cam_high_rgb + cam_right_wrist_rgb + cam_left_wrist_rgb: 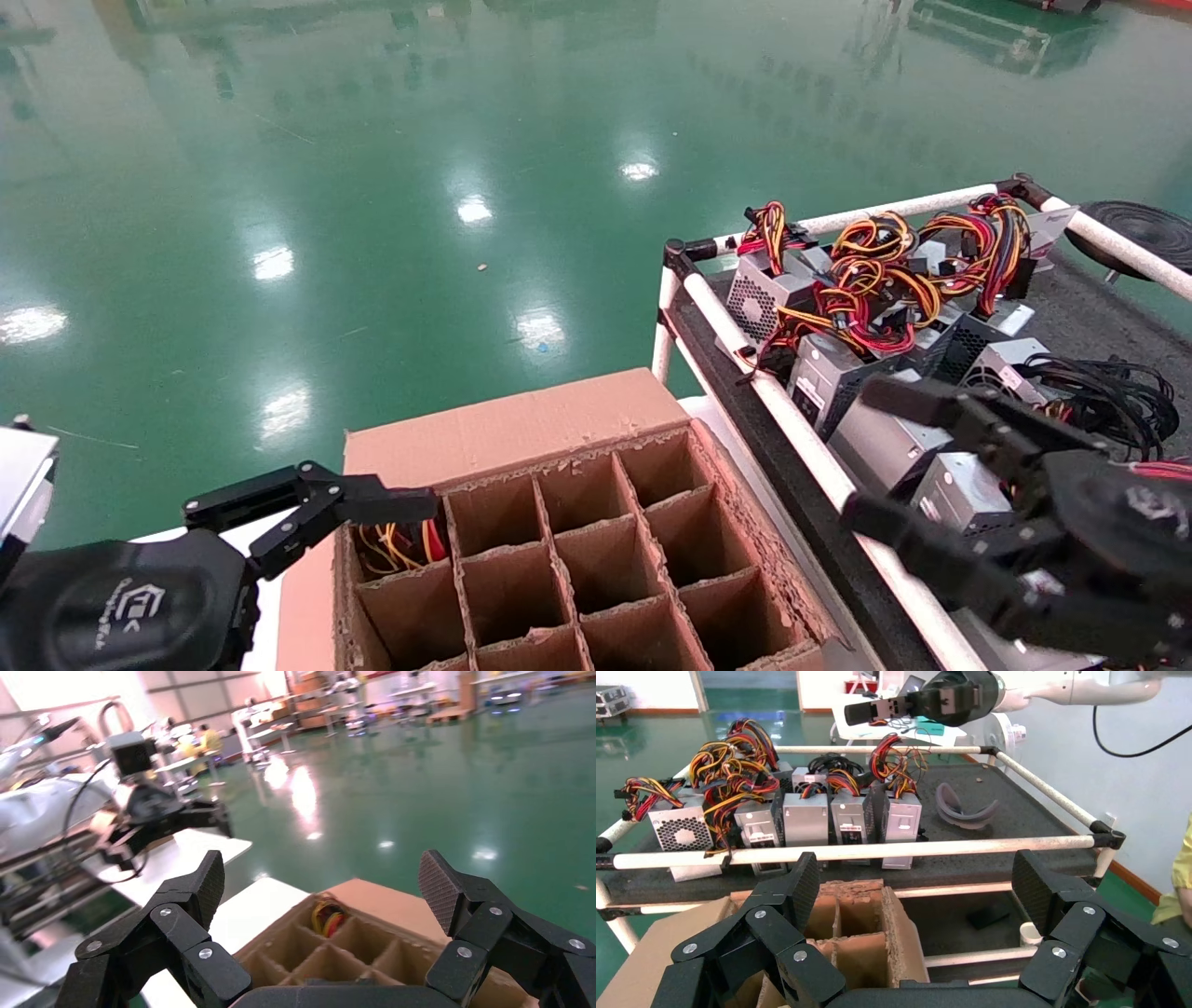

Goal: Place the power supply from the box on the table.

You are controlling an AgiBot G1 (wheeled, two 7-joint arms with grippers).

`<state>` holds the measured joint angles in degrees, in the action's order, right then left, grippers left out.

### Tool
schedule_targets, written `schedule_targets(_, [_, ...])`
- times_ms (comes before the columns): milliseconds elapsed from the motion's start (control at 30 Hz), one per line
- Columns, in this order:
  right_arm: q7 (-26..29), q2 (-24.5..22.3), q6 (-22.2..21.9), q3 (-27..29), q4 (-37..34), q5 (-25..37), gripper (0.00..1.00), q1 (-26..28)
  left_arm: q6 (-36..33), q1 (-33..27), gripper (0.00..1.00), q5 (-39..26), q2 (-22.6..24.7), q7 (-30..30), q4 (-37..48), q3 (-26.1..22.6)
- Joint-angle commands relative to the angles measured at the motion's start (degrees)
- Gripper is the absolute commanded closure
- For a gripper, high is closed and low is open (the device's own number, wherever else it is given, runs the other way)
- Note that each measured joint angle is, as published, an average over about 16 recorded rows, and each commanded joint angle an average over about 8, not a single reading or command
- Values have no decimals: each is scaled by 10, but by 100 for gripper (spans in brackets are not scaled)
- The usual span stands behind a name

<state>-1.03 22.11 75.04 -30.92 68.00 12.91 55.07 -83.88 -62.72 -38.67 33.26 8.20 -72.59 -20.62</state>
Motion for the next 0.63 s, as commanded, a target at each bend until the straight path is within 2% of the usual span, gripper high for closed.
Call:
schedule_targets(33, [10,11,9,13,5,26,0,6,0,0,0,0,0,0,0,0])
schedule_targets(533, [89,97,80,112,42,218,0,49,0,0,0,0,0,0,0,0])
schedule_targets(633, [96,106,87,122,46,237,0,53,0,0,0,0,0,0,0,0])
